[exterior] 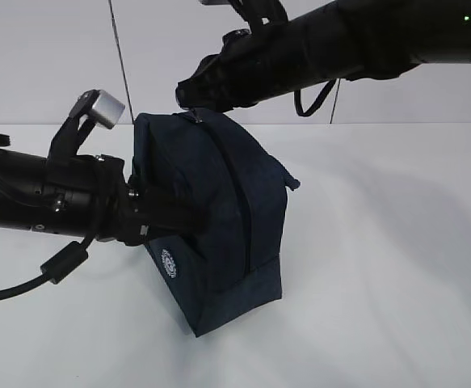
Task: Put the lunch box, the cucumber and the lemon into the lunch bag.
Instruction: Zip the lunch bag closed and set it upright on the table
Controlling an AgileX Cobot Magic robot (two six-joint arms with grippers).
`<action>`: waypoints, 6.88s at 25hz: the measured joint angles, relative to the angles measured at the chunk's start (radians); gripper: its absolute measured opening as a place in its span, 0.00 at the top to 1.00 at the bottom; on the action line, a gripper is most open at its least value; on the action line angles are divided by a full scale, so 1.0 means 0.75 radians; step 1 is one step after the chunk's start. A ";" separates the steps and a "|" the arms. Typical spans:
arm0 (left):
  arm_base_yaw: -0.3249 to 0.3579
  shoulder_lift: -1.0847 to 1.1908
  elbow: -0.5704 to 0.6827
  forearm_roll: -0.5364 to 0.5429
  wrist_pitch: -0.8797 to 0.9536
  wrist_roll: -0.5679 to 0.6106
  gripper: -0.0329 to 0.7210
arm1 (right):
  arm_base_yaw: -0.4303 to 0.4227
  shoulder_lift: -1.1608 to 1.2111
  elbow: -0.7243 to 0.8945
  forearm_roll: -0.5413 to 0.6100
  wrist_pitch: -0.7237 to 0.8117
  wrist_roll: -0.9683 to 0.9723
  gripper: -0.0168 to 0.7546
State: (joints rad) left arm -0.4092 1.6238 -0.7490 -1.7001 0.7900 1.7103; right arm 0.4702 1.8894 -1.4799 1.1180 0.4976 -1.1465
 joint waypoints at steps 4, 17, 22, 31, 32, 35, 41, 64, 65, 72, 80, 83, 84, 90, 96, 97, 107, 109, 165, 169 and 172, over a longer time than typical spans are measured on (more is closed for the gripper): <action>0.000 0.000 0.018 0.008 0.000 0.000 0.96 | 0.000 0.082 -0.086 0.000 0.005 0.000 0.97; 0.000 0.000 0.098 -0.009 0.027 0.000 0.96 | 0.000 0.249 -0.259 0.005 0.029 0.001 0.97; 0.000 0.000 0.110 -0.012 0.033 0.000 0.96 | 0.000 0.307 -0.332 0.005 0.032 0.006 0.97; 0.000 0.000 0.110 0.039 0.050 -0.041 0.96 | -0.027 0.321 -0.362 0.005 0.034 0.006 0.97; 0.000 0.000 0.110 0.054 0.059 -0.047 0.96 | -0.035 0.324 -0.362 0.005 0.034 0.006 0.97; 0.002 0.000 0.110 0.091 0.084 -0.077 0.96 | -0.047 0.343 -0.362 0.005 0.034 0.009 0.97; 0.002 -0.003 0.110 0.164 0.102 -0.104 0.96 | -0.053 0.388 -0.363 0.007 0.036 0.009 0.97; 0.003 -0.018 0.172 0.247 -0.086 -0.176 0.96 | -0.237 0.421 -0.363 -0.105 0.281 0.024 0.97; 0.003 -0.021 0.172 0.228 -0.123 -0.178 0.96 | -0.248 0.421 -0.365 -0.122 0.298 0.030 0.97; 0.000 -0.073 0.132 0.186 -0.386 -0.178 0.96 | -0.304 0.414 -0.366 -0.228 0.422 0.071 0.97; 0.000 -0.098 -0.027 0.268 -0.716 -0.178 0.96 | -0.316 0.317 -0.372 -0.366 0.615 0.148 0.97; 0.000 -0.098 -0.043 0.268 -0.860 -0.178 0.96 | -0.316 0.294 -0.379 -0.431 0.767 0.206 0.97; 0.000 -0.098 -0.046 0.268 -0.904 -0.178 0.96 | -0.316 0.290 -0.379 -0.439 0.823 0.223 0.97; 0.000 -0.098 -0.088 0.266 -1.027 -0.176 0.96 | -0.307 0.284 -0.379 -0.432 0.932 0.288 0.97; 0.000 -0.098 -0.185 0.296 -1.099 -0.176 0.96 | -0.295 0.279 -0.379 -0.322 0.947 0.300 0.97; 0.000 -0.098 -0.200 0.309 -1.109 -0.176 0.96 | -0.295 0.279 -0.379 -0.298 0.947 0.300 0.97; 0.000 -0.098 -0.213 0.449 -1.121 -0.176 0.96 | -0.295 0.279 -0.379 -0.302 0.949 0.303 0.97; 0.000 -0.098 -0.213 0.516 -1.086 -0.176 0.90 | -0.295 0.276 -0.379 -0.328 0.949 0.331 0.97; -0.146 0.002 -0.230 1.199 -0.994 0.087 0.96 | -0.378 0.222 -0.379 -0.390 0.909 0.507 0.97; -0.146 0.002 -0.233 1.199 -0.994 0.087 0.96 | -0.423 0.222 -0.402 -0.385 0.909 0.513 0.97; -0.146 0.002 -0.235 1.199 -0.996 0.087 0.96 | -0.429 0.222 -0.415 -0.410 0.911 0.519 0.97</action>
State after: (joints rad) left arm -0.5190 1.6251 -0.9255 -0.8011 0.0429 1.7756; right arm 0.1484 2.0562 -1.7912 0.8108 1.1812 -0.7576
